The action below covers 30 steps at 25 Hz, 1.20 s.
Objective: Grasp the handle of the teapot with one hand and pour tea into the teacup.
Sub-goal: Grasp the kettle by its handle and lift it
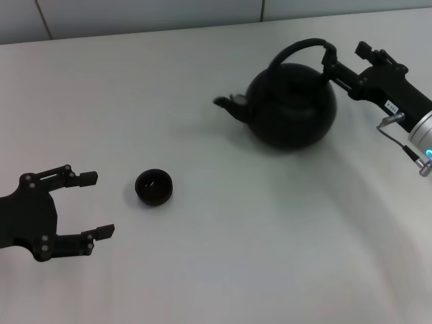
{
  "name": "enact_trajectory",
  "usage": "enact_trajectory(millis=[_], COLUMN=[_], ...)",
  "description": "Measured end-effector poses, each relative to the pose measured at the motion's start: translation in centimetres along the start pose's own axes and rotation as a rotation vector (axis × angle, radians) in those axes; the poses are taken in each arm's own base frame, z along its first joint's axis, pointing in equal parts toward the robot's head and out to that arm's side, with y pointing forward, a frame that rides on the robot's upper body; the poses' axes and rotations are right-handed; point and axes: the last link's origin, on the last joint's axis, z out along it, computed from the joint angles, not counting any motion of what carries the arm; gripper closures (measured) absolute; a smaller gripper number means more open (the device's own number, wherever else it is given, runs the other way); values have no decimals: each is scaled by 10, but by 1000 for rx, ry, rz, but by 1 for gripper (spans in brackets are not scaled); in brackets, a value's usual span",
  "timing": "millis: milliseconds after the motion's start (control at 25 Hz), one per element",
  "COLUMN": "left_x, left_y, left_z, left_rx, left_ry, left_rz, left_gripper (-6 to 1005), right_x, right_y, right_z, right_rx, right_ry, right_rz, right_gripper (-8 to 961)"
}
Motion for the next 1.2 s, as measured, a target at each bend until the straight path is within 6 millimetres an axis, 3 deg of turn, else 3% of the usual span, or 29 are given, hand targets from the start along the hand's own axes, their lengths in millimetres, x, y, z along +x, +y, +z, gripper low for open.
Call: enact_trajectory(millis=[1080, 1200], left_x=[1, 2], left_y=[0, -1], left_z=[4, 4], left_rx=[5, 6], left_ry=[9, 8], left_rz=[9, 14], left_gripper=[157, 157], right_x=[1, 0], right_y=[-6, -8], right_z=[1, 0], right_rx=[24, 29], right_ry=[21, 20], right_rz=[-30, -32], right_gripper=[183, 281])
